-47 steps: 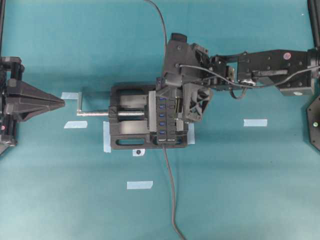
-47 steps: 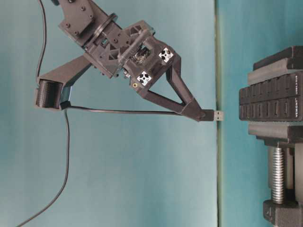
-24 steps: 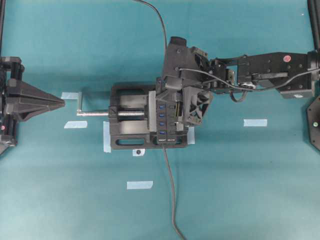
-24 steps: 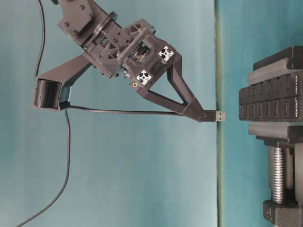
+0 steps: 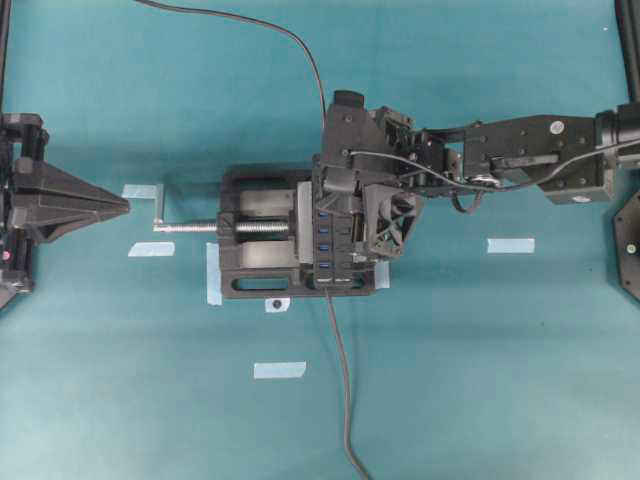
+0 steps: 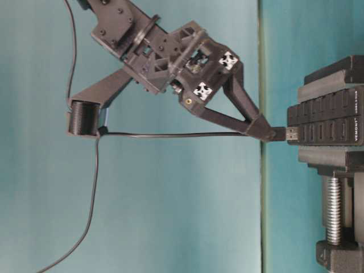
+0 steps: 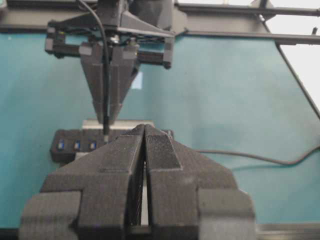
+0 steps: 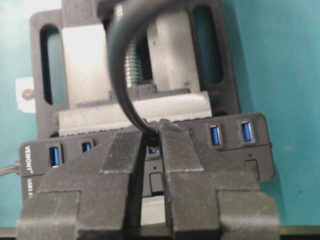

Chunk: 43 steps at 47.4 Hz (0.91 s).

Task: Insert the USB into the center port of the fixed hub
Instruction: 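Carry the held plug left and align it with the center port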

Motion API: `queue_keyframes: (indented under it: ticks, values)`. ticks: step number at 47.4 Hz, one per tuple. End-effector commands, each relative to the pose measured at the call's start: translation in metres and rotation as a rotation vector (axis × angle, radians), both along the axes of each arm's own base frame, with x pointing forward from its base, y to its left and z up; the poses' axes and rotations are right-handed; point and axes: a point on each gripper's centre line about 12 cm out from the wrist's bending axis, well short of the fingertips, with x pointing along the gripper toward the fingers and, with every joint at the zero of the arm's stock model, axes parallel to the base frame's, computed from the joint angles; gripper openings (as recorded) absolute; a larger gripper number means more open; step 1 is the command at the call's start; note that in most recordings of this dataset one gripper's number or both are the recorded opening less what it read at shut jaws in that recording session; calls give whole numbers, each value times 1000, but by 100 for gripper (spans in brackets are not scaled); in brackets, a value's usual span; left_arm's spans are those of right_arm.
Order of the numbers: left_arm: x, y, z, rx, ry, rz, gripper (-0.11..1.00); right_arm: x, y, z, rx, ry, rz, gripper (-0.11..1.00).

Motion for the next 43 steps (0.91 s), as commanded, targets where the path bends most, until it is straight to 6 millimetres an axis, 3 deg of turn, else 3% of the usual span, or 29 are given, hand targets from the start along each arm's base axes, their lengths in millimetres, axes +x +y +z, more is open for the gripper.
queue_keyframes:
  ticks: [1,43]
  values:
    - [3,0,9,0,-23,1,1,2,2,9,7,-32,-5,7]
    - [2,0,9,0,-25,0,1,3,2,-1,10,-18,-5,8]
